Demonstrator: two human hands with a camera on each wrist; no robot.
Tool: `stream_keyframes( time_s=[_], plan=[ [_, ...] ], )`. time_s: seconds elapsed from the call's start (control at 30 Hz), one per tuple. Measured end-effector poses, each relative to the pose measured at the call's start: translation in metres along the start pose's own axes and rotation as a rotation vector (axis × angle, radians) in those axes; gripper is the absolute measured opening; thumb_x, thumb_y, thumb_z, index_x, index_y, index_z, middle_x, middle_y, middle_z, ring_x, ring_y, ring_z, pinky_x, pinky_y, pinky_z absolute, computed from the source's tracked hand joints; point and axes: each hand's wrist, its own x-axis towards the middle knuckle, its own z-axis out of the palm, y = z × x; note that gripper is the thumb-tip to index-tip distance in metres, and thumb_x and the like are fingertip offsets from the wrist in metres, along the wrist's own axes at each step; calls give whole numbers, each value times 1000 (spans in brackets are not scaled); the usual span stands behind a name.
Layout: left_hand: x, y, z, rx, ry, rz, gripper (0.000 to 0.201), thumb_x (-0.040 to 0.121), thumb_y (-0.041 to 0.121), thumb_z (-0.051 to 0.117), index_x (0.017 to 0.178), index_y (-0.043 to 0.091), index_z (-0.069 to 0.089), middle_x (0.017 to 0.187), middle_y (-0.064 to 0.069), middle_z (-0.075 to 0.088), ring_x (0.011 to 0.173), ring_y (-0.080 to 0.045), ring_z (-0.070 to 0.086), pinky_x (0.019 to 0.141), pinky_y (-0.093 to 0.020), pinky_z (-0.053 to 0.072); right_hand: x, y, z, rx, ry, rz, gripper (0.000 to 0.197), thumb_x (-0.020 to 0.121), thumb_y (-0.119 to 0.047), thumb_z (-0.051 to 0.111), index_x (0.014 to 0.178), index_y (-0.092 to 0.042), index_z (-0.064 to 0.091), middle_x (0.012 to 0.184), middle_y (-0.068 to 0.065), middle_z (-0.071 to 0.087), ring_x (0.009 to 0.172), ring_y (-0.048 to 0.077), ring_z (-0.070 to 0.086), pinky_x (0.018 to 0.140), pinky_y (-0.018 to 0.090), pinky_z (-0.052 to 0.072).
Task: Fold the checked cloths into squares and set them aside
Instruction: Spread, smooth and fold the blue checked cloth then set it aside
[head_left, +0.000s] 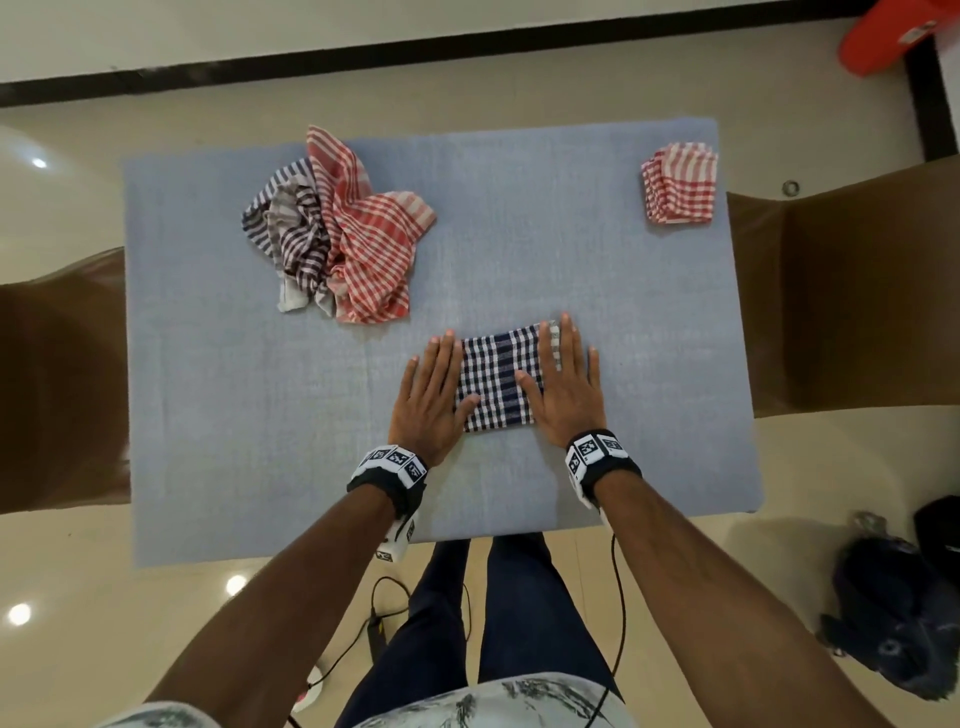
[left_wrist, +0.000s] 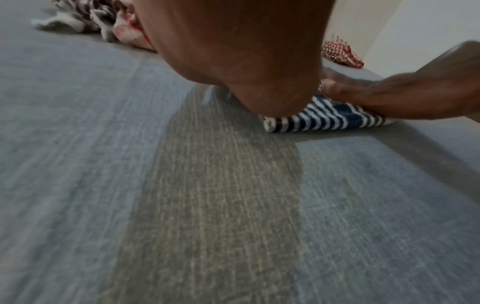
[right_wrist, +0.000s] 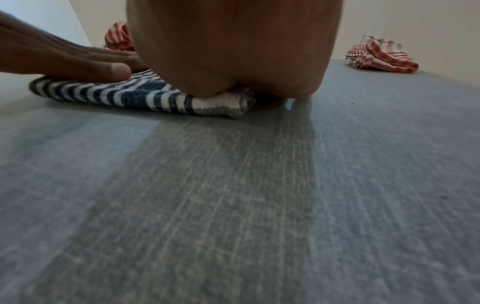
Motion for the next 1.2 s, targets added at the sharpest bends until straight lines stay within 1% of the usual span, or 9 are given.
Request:
stream_keyframes(
  time_s=[0.13,0.3,0.53,0.7,0.77,0.83,0.9,1.07,1.2],
  plan=[
    [3,2,-12,-76,86,-109,72,109,44,31,163,3,7,172,-15,-2,160,-27,-1,129,-51,11,0,-2,3,-8,3,13,80,105,-59,33,164,-19,-2,171,9,-14,159,27,-7,126,59,6],
    [14,28,-13,-17,39,228,67,109,37,34,163,5,9,172,-13,-1,160,-28,-1,127,-51,17,-11,-27,2,-103,53,-79,75,106,-43,36,163,-9,1,171,12,-9,159,29,-6,126,61,2],
    [9,-7,2,72,-41,262,73,108,55,28,165,14,6,173,-7,-2,160,-24,-2,127,-50,16,-20,-4,5,-140,-17,-110,80,104,-59,28,164,-12,2,172,5,-6,159,22,-3,124,62,8],
    [5,-33,-10,0,-1,10,69,110,43,31,164,7,5,172,-14,-2,160,-28,-2,130,-50,11,-25,17,-8,27,72,155,82,106,-57,30,163,-7,-3,171,12,-12,159,27,-6,125,53,-5],
    [6,-42,-16,-15,-3,-58,63,111,37,32,161,2,15,170,-22,10,159,-34,10,128,-51,20,-34,18,-18,119,123,246,73,107,-49,36,159,-2,17,169,20,8,156,34,13,127,53,14],
    [10,-47,-22,-41,-16,6,56,111,33,32,158,2,25,166,-23,23,155,-36,24,125,-50,29,-46,10,-22,191,182,263,58,105,-43,42,147,-4,38,150,19,42,135,33,47,109,53,47],
    [16,-45,-29,-111,-12,72,52,110,30,31,155,3,31,161,-21,33,149,-34,33,122,-49,34,-58,-4,-19,292,170,324,55,100,-43,51,142,-8,41,131,13,57,112,27,62,88,48,58],
    [26,-32,-40,-273,31,71,53,106,29,25,146,-1,43,145,-22,51,131,-35,51,112,-49,44,-57,-29,-7,652,143,590,67,91,-40,70,143,-18,34,126,10,63,108,25,68,87,43,62],
    [30,-32,-39,-301,1,36,34,108,24,38,136,8,50,128,-13,56,111,-25,55,98,-43,51,-32,-30,-24,798,158,740,62,92,-12,73,145,-8,39,98,0,64,78,6,63,63,13,52]
  ],
)
